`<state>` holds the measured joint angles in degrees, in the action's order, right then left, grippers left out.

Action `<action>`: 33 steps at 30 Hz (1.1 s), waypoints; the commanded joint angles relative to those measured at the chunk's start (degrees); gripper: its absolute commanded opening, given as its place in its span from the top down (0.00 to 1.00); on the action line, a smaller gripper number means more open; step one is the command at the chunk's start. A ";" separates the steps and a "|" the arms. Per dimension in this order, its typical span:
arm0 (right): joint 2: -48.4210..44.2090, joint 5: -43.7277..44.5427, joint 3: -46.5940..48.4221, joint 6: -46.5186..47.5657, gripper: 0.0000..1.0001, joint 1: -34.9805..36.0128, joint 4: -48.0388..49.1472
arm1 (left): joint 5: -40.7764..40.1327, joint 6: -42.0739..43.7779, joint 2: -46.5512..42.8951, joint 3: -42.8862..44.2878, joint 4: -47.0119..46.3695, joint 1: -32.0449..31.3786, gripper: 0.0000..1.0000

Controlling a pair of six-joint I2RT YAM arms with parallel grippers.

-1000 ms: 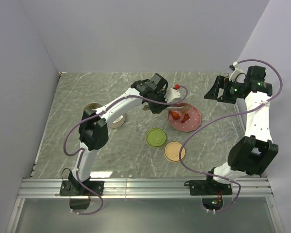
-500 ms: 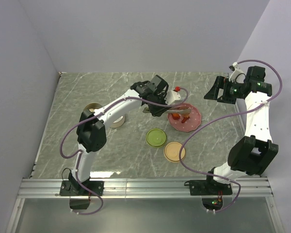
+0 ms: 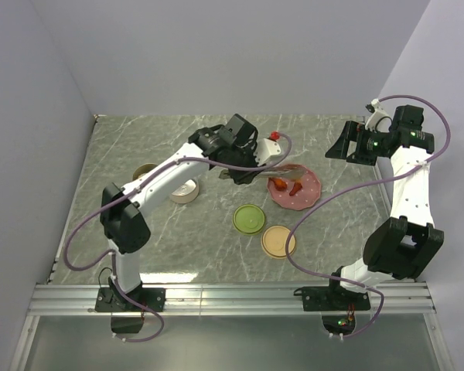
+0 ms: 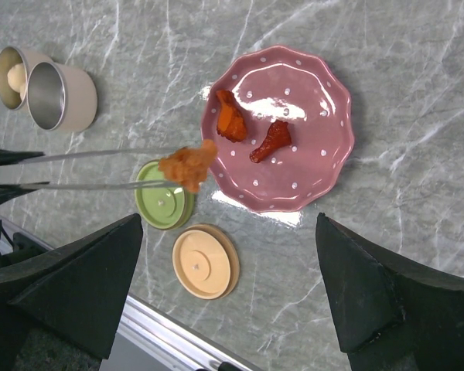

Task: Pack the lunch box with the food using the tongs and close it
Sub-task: Pick up the food using the clamp, then place the food into the lunch box

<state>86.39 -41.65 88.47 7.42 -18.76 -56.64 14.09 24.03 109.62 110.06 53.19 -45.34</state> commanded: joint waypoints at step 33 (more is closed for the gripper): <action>0.62 -1.15 1.80 0.49 0.00 0.48 -0.57 | -11.36 -2.15 -42.39 -35.17 8.77 26.97 0.83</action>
<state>86.61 -42.70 88.51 7.55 -18.59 -56.93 4.89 22.96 68.90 75.94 61.67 -19.66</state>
